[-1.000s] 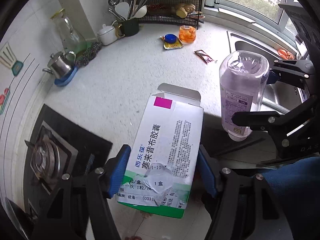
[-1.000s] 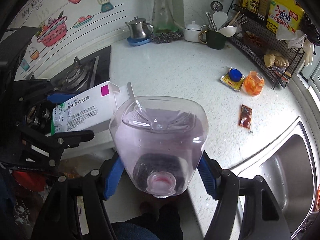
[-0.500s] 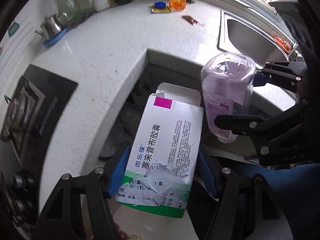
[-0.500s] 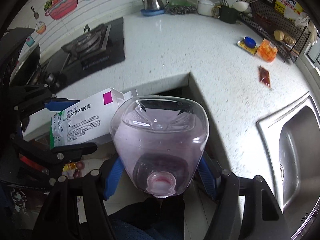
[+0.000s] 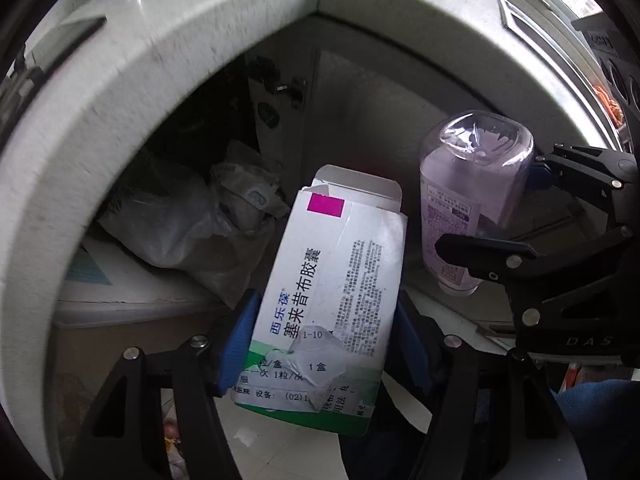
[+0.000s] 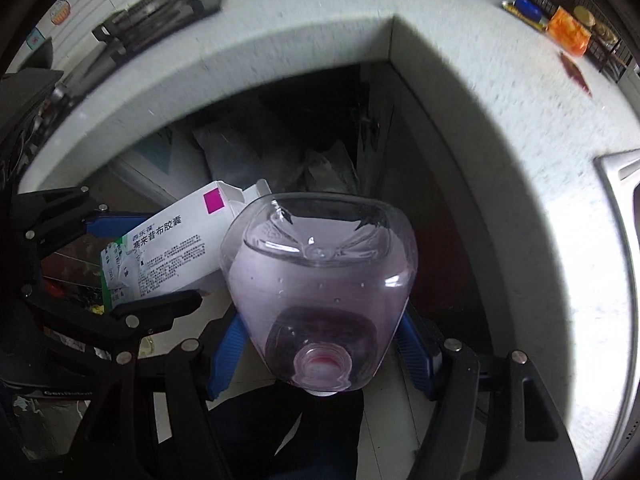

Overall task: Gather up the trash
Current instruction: 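Carry the medicine box and bottle in both tools down toward the red bin, then open both tools to drop the box and bottle into the red bin, then raise both tools back up over the counter, then grasp the brown sauce sachet with the right tool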

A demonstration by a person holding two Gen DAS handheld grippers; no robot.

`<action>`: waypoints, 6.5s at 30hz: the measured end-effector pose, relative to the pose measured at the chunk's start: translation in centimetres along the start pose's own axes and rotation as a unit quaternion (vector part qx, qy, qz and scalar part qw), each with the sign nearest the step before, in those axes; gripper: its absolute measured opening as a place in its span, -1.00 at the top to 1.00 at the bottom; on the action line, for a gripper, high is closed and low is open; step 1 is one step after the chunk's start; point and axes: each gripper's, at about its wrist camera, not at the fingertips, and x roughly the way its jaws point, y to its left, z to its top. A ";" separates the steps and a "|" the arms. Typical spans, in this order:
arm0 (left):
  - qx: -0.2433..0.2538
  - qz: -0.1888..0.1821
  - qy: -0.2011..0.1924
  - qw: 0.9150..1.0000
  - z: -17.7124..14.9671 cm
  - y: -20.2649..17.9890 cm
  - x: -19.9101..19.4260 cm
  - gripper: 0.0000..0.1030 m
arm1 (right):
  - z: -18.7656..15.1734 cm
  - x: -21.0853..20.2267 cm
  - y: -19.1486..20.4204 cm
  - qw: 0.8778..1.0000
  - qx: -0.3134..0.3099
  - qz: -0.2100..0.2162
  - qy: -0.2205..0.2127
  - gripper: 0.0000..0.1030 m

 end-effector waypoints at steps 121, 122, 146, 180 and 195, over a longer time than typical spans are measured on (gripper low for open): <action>-0.006 0.027 -0.125 0.992 5.2 -1.4 -15.7 -1.00 | 1.0 -14.5 -1.8 0.985 0.074 -0.070 -0.140 -0.98; -0.006 0.025 -0.128 0.991 5.9 -1.4 -15.9 -1.00 | 1.5 -14.9 -2.2 0.984 0.074 -0.072 -0.144 -0.98; 0.005 0.027 -0.112 0.993 25.9 -4.1 -11.4 -1.00 | 13.1 -15.2 -16.2 0.983 0.103 -0.069 -0.136 -0.98; -0.012 0.044 -0.031 0.998 33.0 -4.1 -1.2 -1.00 | 19.2 -5.4 -22.3 0.997 0.052 -0.049 -0.037 0.06; 0.013 0.032 -0.038 0.999 35.4 -7.0 -1.9 -1.00 | 16.7 -7.6 -23.7 0.996 0.072 0.003 -0.053 0.86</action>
